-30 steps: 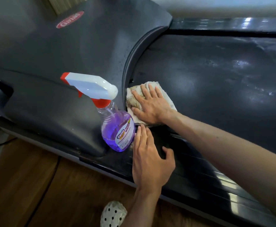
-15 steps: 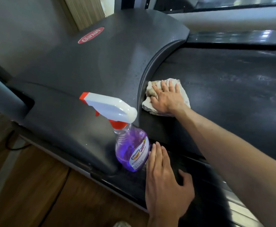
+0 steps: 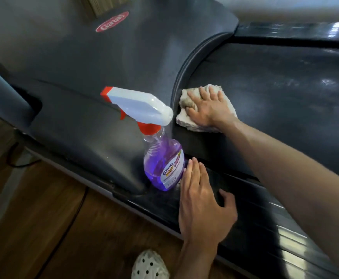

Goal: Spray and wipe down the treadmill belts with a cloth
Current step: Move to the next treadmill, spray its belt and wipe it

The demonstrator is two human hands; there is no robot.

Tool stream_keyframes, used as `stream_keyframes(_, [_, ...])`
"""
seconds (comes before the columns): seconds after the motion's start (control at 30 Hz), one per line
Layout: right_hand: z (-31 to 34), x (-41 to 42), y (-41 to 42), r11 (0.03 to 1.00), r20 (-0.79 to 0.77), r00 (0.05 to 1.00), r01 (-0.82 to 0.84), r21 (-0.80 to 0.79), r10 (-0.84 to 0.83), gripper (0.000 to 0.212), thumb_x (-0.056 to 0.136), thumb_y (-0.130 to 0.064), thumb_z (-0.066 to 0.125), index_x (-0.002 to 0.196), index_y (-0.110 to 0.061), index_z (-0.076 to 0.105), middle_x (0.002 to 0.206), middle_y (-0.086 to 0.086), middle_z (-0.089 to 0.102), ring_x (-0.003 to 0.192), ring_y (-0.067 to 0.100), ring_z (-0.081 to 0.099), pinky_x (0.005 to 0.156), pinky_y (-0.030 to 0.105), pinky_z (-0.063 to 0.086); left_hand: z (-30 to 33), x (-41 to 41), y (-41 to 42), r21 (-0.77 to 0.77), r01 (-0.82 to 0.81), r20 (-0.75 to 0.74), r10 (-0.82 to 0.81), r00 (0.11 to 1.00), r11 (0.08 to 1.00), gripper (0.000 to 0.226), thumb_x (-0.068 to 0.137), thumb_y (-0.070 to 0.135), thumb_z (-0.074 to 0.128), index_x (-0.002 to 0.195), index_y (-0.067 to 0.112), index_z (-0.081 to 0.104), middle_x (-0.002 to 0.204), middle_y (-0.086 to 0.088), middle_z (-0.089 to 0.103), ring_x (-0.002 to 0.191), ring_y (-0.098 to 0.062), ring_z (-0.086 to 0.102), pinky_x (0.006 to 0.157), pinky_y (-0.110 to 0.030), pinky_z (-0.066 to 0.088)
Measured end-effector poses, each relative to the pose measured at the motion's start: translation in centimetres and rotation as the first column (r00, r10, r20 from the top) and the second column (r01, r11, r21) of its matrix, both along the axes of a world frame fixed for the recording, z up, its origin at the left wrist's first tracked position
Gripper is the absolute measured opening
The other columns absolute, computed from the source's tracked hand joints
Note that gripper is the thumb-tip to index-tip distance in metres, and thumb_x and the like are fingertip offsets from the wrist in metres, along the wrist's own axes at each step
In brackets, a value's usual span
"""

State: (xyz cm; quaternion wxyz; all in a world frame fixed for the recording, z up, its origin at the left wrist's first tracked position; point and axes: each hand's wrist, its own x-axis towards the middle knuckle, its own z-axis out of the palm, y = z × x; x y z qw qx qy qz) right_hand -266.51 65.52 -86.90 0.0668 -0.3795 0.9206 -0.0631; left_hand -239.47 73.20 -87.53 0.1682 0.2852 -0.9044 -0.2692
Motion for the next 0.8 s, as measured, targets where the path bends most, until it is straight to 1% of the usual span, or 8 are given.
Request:
stream_keyframes(0.07, [0.0,0.0,-1.1,0.992,0.009,0.992,0.127,0.007,-0.127,0.069,0.103,-0.06,0.026,0.165,-0.037,0.008,0.174,0.008,0.0,0.159,0.037,-0.006,0.125,0.058,-0.005,-0.2,-0.1,-0.1,0.009,0.002,0.003,-0.002,1.0,1.0,0.081,0.08,0.041,0.04,0.154,0.009,0.041,0.167,-0.001,0.027,0.155,-0.007,0.013,0.125,-0.033,0.021])
stream_keyframes(0.13, [0.0,0.7,-1.8,0.986,-0.015,0.986,0.168,0.011,-0.168,0.068,0.103,-0.059,0.027,0.165,-0.037,0.011,0.174,0.008,0.002,0.158,0.04,-0.005,0.125,0.061,-0.006,0.0,-0.2,-0.1,0.028,0.013,0.035,-0.014,0.999,1.0,0.082,0.081,0.041,0.039,0.157,0.011,0.037,0.168,0.001,0.021,0.155,-0.005,0.007,0.126,-0.031,0.017])
stream_keyframes(0.23, [0.2,2.4,-0.8,0.997,0.007,0.997,0.073,-0.026,-0.073,0.067,0.102,-0.059,0.031,0.165,-0.038,0.016,0.174,0.008,0.005,0.158,0.038,-0.003,0.125,0.06,-0.006,0.5,0.0,-0.1,0.039,0.023,0.038,-0.025,0.999,0.999,0.081,0.083,0.04,0.044,0.158,0.012,0.033,0.169,0.002,0.019,0.155,-0.003,0.003,0.126,-0.031,0.016])
stream_keyframes(0.37, [-0.1,4.6,2.6,0.996,-0.005,0.996,-0.085,-0.011,0.085,0.07,0.101,-0.062,0.032,0.164,-0.039,0.014,0.174,0.007,0.004,0.159,0.034,-0.003,0.126,0.057,-0.004,1.0,0.0,0.0,0.04,0.012,0.046,-0.014,0.999,0.999,0.08,0.084,0.035,0.05,0.157,0.01,0.033,0.168,-0.001,0.022,0.155,-0.004,0.007,0.127,-0.03,0.014])
stream_keyframes(0.5, [-0.2,6.3,6.9,0.987,-0.036,0.986,-0.164,0.001,0.163,0.09,0.081,-0.076,0.007,0.164,-0.042,0.014,0.173,0.006,0.007,0.159,0.032,0.0,0.126,0.054,-0.001,1.3,0.0,0.1,0.04,0.013,0.059,-0.015,0.998,0.999,0.078,0.087,0.034,0.053,0.158,0.01,0.032,0.167,-0.003,0.024,0.155,-0.007,0.009,0.127,-0.029,0.012])
stream_keyframes(0.57, [-0.2,7.0,9.2,0.991,-0.062,0.99,-0.13,-0.011,0.129,0.094,0.077,-0.076,0.002,0.163,-0.042,0.017,0.173,0.005,0.011,0.159,0.032,0.004,0.126,0.053,0.001,1.4,0.0,0.1,0.021,0.004,0.035,-0.004,0.999,1.0,0.077,0.084,0.033,0.053,0.155,0.007,0.038,0.165,-0.005,0.031,0.154,-0.01,0.016,0.126,-0.03,0.016])
stream_keyframes(0.63, [-0.4,7.7,11.6,0.997,-0.046,0.996,-0.071,-0.03,0.07,0.09,0.081,-0.075,0.003,0.163,-0.041,0.016,0.173,0.005,0.009,0.159,0.031,0.002,0.127,0.052,-0.001,1.2,0.0,0.1,0.013,0.001,0.02,-0.001,1.0,1.0,0.076,0.082,0.032,0.053,0.152,0.004,0.043,0.162,-0.006,0.036,0.153,-0.013,0.021,0.126,-0.032,0.019])
stream_keyframes(0.8, [-0.3,7.0,17.1,0.998,-0.022,0.998,0.064,-0.023,-0.064,0.085,0.086,-0.077,0.009,0.164,-0.043,0.009,0.174,0.002,0.001,0.16,0.027,-0.007,0.127,0.048,-0.007,0.8,0.0,0.1,0.033,0.002,0.009,-0.002,1.0,0.999,0.076,0.083,0.031,0.053,0.153,0.004,0.04,0.164,-0.006,0.033,0.153,-0.014,0.02,0.126,-0.032,0.02])
